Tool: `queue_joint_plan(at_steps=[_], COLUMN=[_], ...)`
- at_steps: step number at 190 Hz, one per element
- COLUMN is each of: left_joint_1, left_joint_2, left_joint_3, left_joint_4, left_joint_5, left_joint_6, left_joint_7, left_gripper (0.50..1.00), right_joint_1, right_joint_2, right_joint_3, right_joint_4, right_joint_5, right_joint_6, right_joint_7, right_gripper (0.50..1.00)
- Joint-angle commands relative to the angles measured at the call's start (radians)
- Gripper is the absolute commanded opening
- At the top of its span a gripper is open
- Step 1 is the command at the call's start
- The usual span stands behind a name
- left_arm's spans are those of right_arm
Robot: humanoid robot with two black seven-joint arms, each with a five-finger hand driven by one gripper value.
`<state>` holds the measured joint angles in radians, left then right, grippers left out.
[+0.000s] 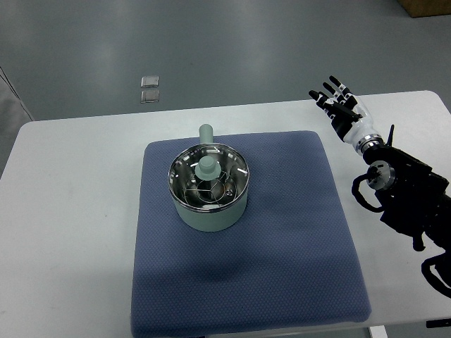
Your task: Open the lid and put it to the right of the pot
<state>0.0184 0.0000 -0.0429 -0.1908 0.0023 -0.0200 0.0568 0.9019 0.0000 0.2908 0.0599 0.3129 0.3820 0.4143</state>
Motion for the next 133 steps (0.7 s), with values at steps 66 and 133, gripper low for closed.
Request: queue_joint_plan(at_steps=[66, 133], left_joint_1=[0.000, 0.000], left_joint_2=[0.000, 0.000], left_joint_3=[0.000, 0.000], left_joint_4=[0.001, 0.001], left_joint_5=[-0.001, 0.001], left_joint_6=[0.003, 0.003], left_joint_7=[0.000, 0.000], left_gripper=[1.000, 1.000], right_joint_1=[0.000, 0.000], right_joint_2=[0.000, 0.000], right_joint_3=[0.001, -0.001], right_joint_4=[0.000, 0.000], right_joint_5=[0.000, -0.002], right_joint_6=[0.000, -0.006], right_joint_7=[0.000, 0.000], right_gripper=[0.944, 0.944])
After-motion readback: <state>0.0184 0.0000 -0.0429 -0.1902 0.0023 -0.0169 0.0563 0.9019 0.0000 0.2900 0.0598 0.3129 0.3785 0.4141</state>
